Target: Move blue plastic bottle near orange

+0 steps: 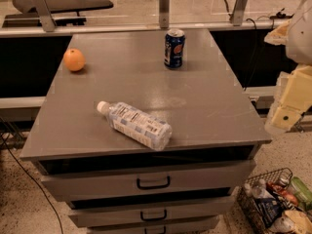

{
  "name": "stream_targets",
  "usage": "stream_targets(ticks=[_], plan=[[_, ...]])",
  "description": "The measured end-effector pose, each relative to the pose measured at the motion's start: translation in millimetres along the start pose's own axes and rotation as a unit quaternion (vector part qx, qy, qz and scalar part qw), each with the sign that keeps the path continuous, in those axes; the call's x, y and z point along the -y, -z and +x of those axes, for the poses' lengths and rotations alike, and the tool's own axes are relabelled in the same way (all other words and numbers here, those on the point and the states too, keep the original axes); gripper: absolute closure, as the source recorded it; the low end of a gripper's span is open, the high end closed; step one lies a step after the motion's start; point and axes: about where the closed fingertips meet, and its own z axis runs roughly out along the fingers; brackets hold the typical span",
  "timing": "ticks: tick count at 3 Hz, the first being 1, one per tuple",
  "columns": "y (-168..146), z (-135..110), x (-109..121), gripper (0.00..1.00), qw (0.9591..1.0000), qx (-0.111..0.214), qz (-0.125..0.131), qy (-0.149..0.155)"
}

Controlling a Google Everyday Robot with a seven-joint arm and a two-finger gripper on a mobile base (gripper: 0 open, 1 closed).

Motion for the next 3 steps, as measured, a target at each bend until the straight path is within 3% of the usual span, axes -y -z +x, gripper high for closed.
stream_targets(ticks=[1,2,3], plan=[[0,0,0,0.0,1.0,0.0,0.0,0.0],[-22,-22,-1,0.0,0.9994,0.031,-0.014,-0.005],[-57,-65,-6,0.0,0.9964,0.071,-0.045,-0.011]])
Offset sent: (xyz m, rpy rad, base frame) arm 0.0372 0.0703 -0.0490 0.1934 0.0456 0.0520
